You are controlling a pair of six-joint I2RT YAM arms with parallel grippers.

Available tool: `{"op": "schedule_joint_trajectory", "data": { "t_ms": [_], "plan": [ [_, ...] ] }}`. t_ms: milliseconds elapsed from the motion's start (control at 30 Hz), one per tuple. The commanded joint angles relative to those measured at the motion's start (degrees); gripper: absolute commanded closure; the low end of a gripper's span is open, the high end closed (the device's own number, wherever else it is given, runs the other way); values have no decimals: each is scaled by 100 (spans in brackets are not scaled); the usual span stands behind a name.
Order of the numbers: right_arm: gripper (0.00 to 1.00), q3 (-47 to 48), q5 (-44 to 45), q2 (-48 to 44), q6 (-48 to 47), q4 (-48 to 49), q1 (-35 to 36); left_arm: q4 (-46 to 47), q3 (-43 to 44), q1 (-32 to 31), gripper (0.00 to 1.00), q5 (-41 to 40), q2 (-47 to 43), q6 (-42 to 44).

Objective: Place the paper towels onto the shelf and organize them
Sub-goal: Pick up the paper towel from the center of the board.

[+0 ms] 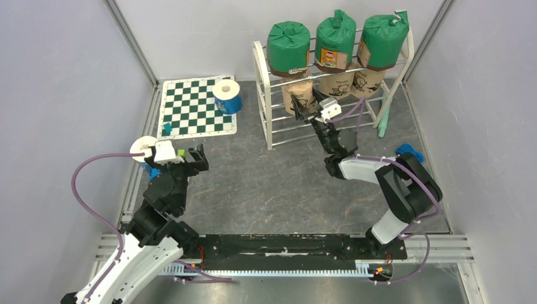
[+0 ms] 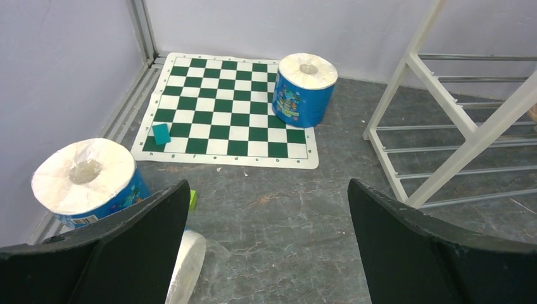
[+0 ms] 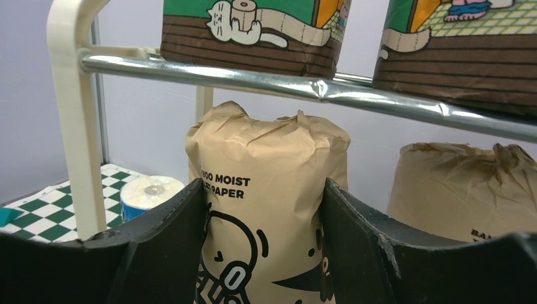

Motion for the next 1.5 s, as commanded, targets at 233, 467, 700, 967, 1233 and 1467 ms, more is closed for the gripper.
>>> {"op": "schedule_joint_trajectory", "data": {
  "t_ms": [233,467,700,967,1233,1467],
  "plan": [
    [59,-898,-307,-1045,301,738,-16,253,-51,34,0,519,59,182],
    [60,-1533,-863,-1948,543,378,-16,172,155,39,0,1282,285,-369],
    [62,-1943,-2226,-2991,632,-681,1,-140,1141,39,0,2946,1316,-1322],
    [62,-2257,-3450,-3751,555,-1513,78,-807,2673,38,1,4660,2643,-1943],
    [61,-2269,-4076,-3803,579,-1556,207,-901,3043,39,9,5898,3557,-2087],
    [61,-2227,-4248,-3769,491,-1660,354,-1071,3108,35,13,6115,3928,-2120]
  ]
}}
